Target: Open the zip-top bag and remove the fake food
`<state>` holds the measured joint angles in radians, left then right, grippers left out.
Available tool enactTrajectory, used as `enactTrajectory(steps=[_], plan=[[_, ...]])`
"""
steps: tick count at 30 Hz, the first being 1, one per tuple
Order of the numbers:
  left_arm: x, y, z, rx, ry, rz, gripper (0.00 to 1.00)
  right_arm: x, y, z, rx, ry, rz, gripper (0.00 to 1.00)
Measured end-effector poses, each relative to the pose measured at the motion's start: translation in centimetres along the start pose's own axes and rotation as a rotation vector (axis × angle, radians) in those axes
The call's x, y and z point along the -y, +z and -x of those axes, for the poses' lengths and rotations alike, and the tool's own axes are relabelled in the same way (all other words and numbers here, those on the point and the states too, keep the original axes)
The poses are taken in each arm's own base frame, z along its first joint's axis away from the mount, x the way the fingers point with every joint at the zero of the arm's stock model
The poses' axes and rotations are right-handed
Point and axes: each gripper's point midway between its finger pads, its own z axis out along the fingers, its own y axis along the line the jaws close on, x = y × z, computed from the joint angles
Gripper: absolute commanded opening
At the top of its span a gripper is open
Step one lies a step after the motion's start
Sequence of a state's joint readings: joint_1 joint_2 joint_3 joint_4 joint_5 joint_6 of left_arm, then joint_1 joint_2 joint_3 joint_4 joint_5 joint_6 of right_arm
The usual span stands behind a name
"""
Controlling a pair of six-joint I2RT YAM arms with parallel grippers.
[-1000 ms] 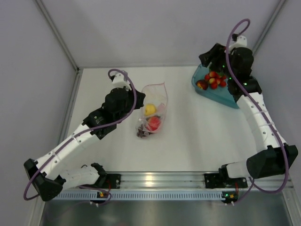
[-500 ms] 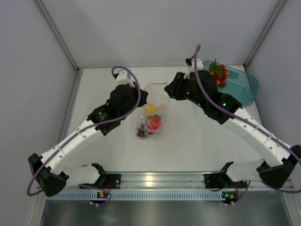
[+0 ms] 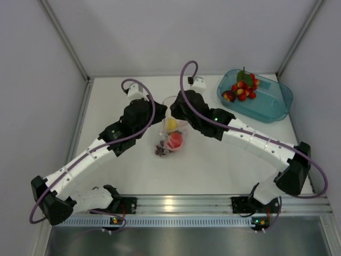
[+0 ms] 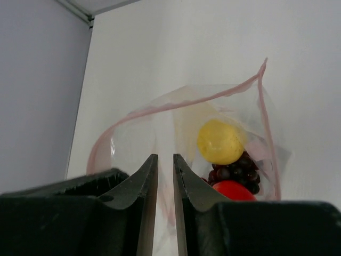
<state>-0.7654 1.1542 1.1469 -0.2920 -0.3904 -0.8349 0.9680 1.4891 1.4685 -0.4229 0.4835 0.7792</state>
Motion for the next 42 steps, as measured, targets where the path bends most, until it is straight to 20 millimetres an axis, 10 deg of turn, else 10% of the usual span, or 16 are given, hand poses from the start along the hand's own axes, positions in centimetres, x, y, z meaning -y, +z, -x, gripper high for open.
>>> enactTrajectory(steps=[11, 23, 32, 42], plan=[[-0.8, -1.0, -0.6, -0.002, -0.053, -0.014, 0.0, 1.7, 5.7, -3.2, 0.026, 0.053, -0.175, 0.15], [-1.3, -1.0, -0.9, -0.005, -0.019, -0.007, 0.0, 0.0, 4.6, -1.4, 0.078, 0.132, -0.104, 0.13], [-1.3, -2.2, 0.2, 0.031, 0.007, -0.023, 0.0, 3.4, 6.2, -6.2, -0.01, 0.044, -0.187, 0.13], [-2.6, -2.5, 0.2, 0.029, 0.104, 0.018, 0.0, 6.8, 3.6, -9.8, -0.168, -0.135, -0.207, 0.2]])
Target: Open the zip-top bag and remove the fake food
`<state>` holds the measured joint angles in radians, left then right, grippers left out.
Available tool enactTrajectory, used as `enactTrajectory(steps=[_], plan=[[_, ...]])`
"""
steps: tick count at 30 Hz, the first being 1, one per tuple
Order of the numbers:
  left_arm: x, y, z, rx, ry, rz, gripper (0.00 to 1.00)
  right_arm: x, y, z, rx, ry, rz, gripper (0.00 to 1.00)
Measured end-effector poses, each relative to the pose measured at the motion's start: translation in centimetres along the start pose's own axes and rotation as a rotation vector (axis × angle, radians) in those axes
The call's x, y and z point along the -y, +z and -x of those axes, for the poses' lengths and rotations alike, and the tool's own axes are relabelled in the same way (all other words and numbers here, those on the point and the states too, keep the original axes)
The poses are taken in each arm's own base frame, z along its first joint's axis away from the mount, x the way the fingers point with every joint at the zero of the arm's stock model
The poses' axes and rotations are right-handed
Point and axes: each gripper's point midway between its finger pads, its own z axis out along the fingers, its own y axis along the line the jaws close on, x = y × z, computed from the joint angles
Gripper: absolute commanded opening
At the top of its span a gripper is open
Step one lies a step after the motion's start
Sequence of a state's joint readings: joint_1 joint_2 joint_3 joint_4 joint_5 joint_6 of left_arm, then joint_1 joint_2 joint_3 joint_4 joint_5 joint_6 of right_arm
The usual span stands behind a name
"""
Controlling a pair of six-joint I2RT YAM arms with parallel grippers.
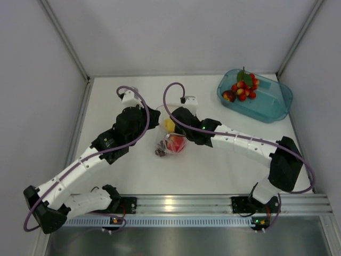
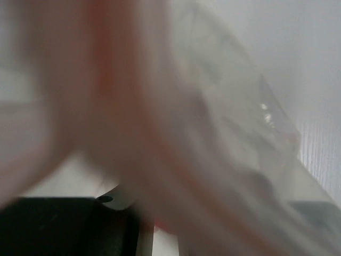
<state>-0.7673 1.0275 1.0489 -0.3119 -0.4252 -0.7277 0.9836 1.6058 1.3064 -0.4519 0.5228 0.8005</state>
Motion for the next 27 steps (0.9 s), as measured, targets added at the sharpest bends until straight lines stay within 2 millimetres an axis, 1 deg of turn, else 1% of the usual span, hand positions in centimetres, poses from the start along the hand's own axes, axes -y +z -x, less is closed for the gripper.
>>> enactTrajectory(steps=[1, 2, 3, 6, 9, 11, 15, 18, 27], plan=[[0.1, 0.0, -0.1, -0.006, 0.002, -0.005, 0.0, -0.1, -0.4, -0.4, -0.021, -0.018, 0.019, 0.21], [0.2, -0.1, -0.3, -0.015, 0.004, -0.012, 0.0, -0.4, -0.7, -0.8, -0.044, -0.035, 0.046, 0.26], [0.3, -0.1, -0.4, -0.022, 0.004, -0.018, 0.0, -0.6, -1.0, -1.0, -0.057, -0.047, 0.067, 0.29], [0.7, -0.2, -0.8, -0.042, 0.003, -0.041, 0.0, -1.5, -2.0, -2.5, -0.107, -0.103, 0.143, 0.32], [0.7, -0.4, -1.2, -0.059, 0.004, -0.057, 0.0, -1.8, -2.8, -4.2, -0.141, -0.169, 0.21, 0.32], [0.7, -0.6, -1.6, -0.07, 0.005, -0.066, 0.0, -1.7, -2.9, -5.3, -0.156, -0.227, 0.239, 0.29], [0.6, -1.0, -1.9, -0.082, 0.005, -0.079, 0.0, -1.7, -2.8, -6.5, -0.146, -0.338, 0.29, 0.27], [0.6, -1.2, -2.0, -0.087, 0.004, -0.088, 0.0, -2.0, -2.6, -6.8, -0.121, -0.395, 0.321, 0.27], [0.5, -1.3, -3.0, -0.119, 0.009, -0.101, 0.0, -2.6, -2.0, -6.2, -0.025, -0.481, 0.382, 0.27]])
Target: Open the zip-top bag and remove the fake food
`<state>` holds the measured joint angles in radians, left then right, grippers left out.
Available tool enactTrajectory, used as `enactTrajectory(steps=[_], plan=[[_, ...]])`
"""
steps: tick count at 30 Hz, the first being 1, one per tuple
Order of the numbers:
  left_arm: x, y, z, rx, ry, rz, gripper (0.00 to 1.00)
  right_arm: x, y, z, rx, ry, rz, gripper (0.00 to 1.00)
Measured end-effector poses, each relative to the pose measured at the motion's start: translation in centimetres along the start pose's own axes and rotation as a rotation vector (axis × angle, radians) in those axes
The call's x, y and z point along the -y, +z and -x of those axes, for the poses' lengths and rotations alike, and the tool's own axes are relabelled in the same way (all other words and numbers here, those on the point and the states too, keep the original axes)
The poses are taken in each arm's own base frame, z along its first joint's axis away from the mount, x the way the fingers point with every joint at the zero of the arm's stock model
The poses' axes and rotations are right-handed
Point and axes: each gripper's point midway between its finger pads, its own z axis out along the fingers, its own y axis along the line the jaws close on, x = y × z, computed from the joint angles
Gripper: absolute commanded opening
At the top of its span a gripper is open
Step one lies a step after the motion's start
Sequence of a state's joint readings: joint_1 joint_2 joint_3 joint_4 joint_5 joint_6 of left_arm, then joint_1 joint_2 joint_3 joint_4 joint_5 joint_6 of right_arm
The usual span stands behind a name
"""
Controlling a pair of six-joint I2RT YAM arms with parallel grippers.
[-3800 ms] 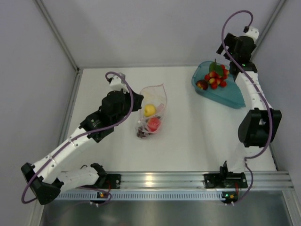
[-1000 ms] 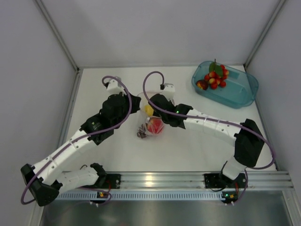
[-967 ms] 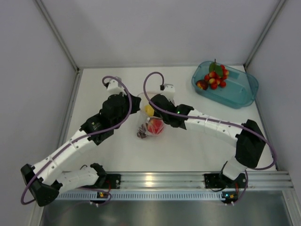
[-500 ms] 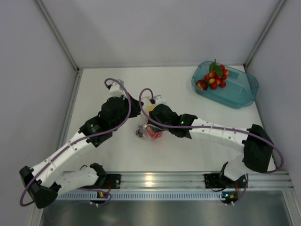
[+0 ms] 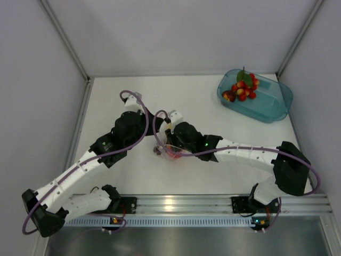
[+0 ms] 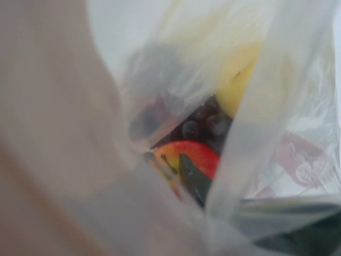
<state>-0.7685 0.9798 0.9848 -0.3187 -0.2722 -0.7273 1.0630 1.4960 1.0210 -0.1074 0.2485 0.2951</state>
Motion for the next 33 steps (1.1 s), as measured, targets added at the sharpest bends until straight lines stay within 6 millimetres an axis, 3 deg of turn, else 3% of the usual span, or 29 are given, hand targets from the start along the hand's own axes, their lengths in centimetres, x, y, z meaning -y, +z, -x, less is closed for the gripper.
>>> enactTrajectory(steps=[7, 16, 25, 33], plan=[[-0.4, 0.1, -0.6, -0.013, 0.005, 0.007, 0.0, -0.3, 1.5, -0.7, -0.009, -0.045, 0.017, 0.3], [-0.9, 0.2, -1.0, -0.019, 0.011, 0.024, 0.0, -0.3, 1.5, -1.2, -0.027, -0.083, 0.024, 0.34], [-1.3, 0.2, -1.2, -0.027, 0.018, 0.036, 0.0, 0.0, 1.7, -1.5, -0.037, -0.113, 0.019, 0.19], [-1.5, 0.2, -1.4, -0.034, 0.031, 0.042, 0.0, 0.1, 1.8, -1.5, -0.034, -0.128, 0.015, 0.0]])
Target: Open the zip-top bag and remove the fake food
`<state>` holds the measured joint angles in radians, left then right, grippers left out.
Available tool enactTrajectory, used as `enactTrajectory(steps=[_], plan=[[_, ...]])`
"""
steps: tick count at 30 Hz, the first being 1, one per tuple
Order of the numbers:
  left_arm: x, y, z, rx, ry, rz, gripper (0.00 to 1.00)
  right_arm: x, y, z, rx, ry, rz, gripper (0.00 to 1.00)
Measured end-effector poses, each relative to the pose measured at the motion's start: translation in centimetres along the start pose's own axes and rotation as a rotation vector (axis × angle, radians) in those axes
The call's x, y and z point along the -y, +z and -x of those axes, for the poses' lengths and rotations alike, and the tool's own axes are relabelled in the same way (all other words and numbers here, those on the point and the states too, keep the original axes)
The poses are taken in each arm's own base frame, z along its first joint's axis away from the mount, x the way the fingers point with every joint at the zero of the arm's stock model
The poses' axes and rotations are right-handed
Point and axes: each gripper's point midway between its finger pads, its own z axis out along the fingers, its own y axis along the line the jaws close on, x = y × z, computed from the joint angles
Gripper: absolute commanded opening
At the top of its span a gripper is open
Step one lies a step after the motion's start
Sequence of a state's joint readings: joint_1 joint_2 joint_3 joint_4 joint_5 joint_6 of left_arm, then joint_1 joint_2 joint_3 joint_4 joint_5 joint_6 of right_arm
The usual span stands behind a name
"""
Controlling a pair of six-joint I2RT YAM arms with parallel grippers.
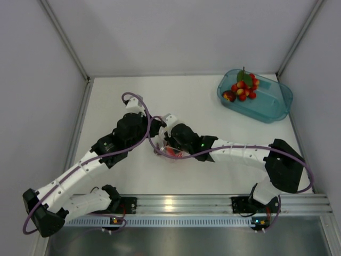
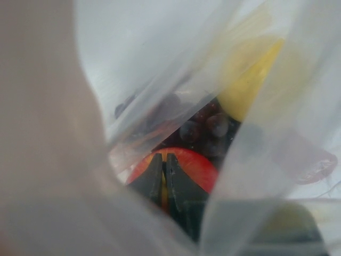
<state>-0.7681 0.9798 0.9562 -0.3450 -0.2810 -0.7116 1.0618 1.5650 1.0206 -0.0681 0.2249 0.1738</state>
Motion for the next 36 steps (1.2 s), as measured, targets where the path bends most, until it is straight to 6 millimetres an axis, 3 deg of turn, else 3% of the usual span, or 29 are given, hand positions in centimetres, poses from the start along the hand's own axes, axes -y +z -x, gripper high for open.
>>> enactTrajectory(steps=[7, 14, 25, 33, 36], plan=[[0.0, 0.0, -0.1, -0.005, 0.004, -0.003, 0.0, 0.2, 0.1, -0.5, 0.019, -0.002, -0.003, 0.0], [0.2, 0.1, -0.4, -0.018, 0.005, -0.012, 0.0, 0.6, -2.4, 0.9, 0.104, 0.019, 0.007, 0.0], [0.6, 0.0, -0.7, -0.037, 0.005, -0.034, 0.0, 1.1, -8.6, 8.0, 0.363, 0.08, 0.036, 0.0], [0.6, 0.3, -1.1, -0.047, 0.008, -0.032, 0.0, 1.7, -13.2, 11.3, 0.488, 0.105, 0.052, 0.0], [0.4, 0.6, -1.3, -0.054, 0.011, -0.022, 0.0, 2.0, -15.5, 13.5, 0.556, 0.125, 0.054, 0.0]])
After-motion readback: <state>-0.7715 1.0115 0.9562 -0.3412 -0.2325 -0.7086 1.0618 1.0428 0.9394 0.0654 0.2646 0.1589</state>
